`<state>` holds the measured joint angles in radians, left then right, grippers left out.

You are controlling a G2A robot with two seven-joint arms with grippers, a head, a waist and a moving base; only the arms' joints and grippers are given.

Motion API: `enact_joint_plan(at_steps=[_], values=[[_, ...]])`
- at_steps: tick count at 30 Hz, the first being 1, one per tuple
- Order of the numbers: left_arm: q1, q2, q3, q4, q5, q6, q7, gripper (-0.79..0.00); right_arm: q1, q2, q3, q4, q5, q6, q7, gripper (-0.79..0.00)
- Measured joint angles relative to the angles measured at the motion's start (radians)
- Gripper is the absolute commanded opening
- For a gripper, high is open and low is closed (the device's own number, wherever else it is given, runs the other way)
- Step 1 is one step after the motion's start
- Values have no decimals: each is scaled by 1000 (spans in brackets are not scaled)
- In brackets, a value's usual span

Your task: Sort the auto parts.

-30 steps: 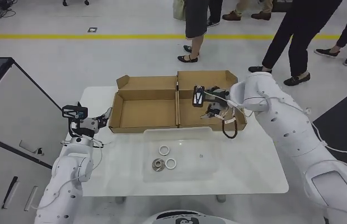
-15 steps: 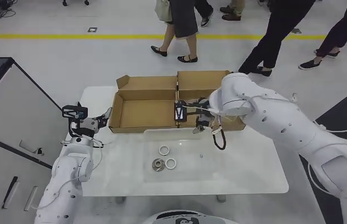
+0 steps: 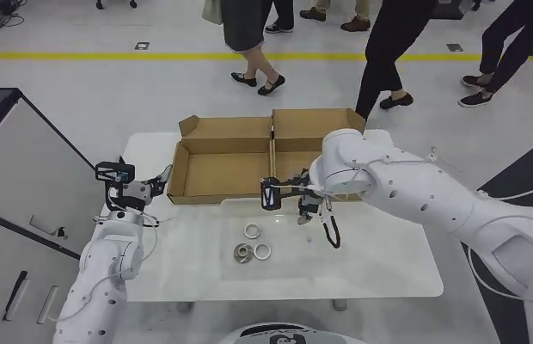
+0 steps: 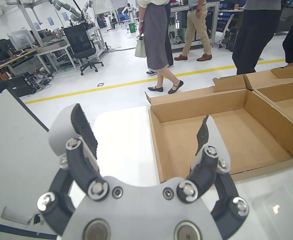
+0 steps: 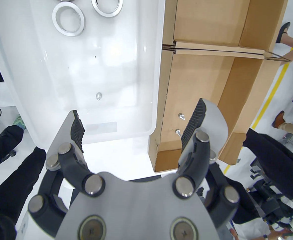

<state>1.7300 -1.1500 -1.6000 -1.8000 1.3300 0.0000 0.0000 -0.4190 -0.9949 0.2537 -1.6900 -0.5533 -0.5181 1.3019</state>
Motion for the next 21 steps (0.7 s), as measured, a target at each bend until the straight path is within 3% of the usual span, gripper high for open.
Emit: enact_joint_plan(at_steps=[14,21], values=[[0,0,0,0,0,0,0,0,-12,1,5,-3,-37,15,-23,0],[0,0,0,0,0,0,0,0,5,-6,6,-90,-3,51,52,0]])
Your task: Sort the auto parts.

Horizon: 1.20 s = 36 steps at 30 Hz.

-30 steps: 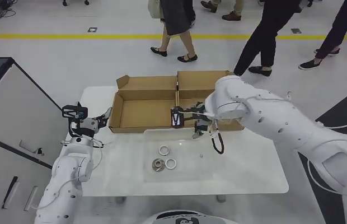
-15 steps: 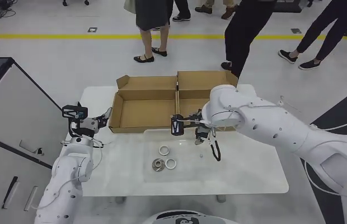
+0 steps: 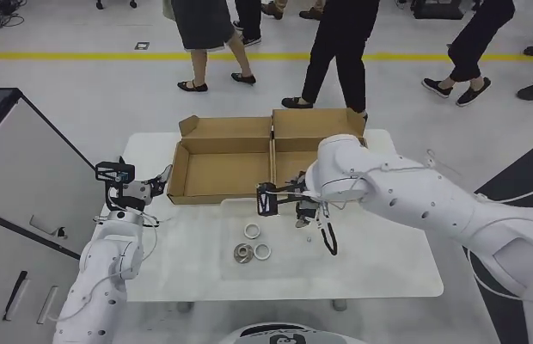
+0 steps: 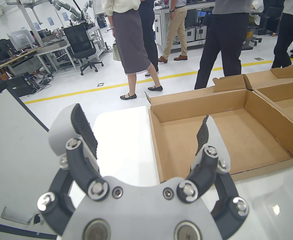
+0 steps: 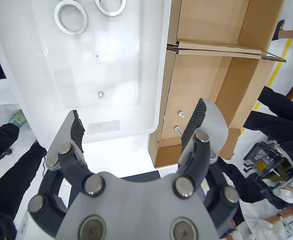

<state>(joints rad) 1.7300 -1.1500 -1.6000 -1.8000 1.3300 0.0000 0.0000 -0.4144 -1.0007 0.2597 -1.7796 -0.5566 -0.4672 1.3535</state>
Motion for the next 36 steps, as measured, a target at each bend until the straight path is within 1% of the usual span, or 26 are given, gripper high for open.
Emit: enact_joint_plan(at_steps=[4,7,20,22,25,29,30,32,35,36], values=[[0,0,0,0,0,0,0,0,43,-6,-58,-27,49,35,35,0],[0,0,0,0,0,0,0,0,68,-15,-92,-22,93,56,55,0],[0,0,0,0,0,0,0,0,-11,-46,-90,3,119,103,103,0],[0,0,0,0,0,0,0,0,-23,-50,-90,6,116,110,109,-28],[0,0,0,0,0,0,0,0,-35,-53,-90,10,110,118,118,-40],[0,0,0,0,0,0,0,0,-47,-56,-90,24,97,133,132,-92],[0,0,0,0,0,0,0,0,-49,-56,-90,27,91,137,136,-120],[0,0,0,0,0,0,0,0,-52,-56,-90,32,85,141,140,-151],[0,0,0,0,0,0,0,0,-60,-56,-90,39,82,146,145,-308],[0,0,0,0,0,0,0,0,-63,-55,-90,41,80,148,147,-329]])
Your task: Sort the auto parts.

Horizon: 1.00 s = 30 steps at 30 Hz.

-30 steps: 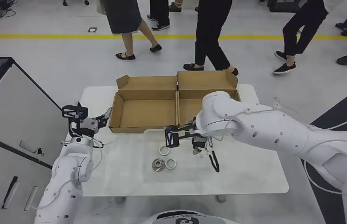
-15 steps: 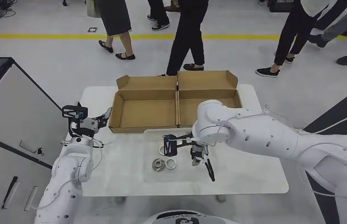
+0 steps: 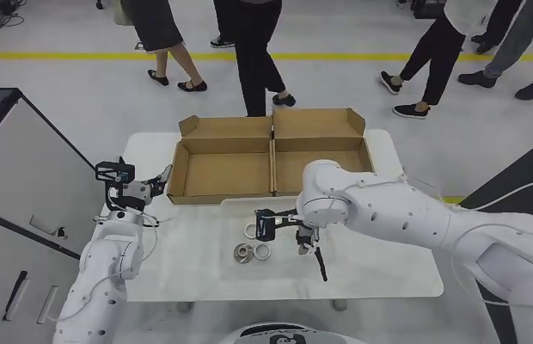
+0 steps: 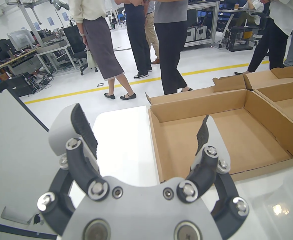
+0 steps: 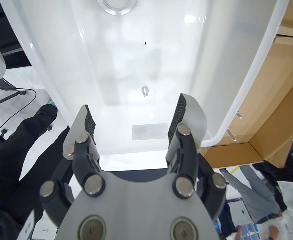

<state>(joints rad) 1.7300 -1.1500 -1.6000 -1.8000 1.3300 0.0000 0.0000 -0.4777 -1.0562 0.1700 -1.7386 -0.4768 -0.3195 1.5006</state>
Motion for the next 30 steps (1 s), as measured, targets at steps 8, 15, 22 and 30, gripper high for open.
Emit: enact_joint_plan(at_steps=[8,15,22,30], values=[[0,0,0,0,0,0,0,0,-31,-1,0,36,-22,3,3,-471],[0,0,0,0,0,0,0,0,-54,-3,0,59,-48,2,2,-493],[0,0,0,0,0,0,0,0,-75,-10,0,93,-78,-8,-8,-502],[0,0,0,0,0,0,0,0,-81,-23,0,128,-99,-9,-10,-508]])
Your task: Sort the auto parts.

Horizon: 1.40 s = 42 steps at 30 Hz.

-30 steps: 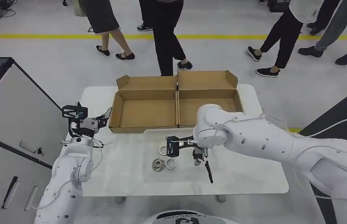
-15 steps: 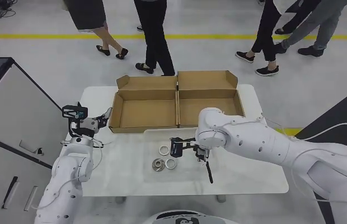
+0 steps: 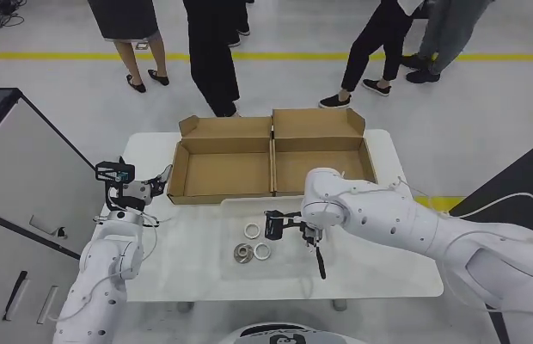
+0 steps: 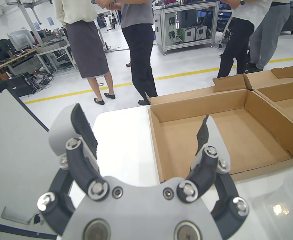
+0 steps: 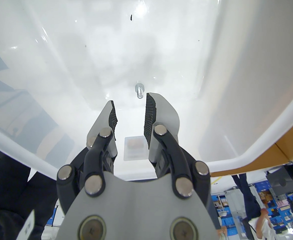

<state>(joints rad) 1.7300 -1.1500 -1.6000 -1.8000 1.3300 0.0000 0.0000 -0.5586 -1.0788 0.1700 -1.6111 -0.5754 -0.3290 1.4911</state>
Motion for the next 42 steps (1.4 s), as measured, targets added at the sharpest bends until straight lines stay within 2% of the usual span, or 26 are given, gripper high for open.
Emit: enact_joint_plan(at_steps=[24,42], values=[[0,0,0,0,0,0,0,0,-27,-54,13,117,-29,-20,-34,-529],[0,0,0,0,0,0,0,0,-49,-78,28,165,-42,-27,-28,-563]])
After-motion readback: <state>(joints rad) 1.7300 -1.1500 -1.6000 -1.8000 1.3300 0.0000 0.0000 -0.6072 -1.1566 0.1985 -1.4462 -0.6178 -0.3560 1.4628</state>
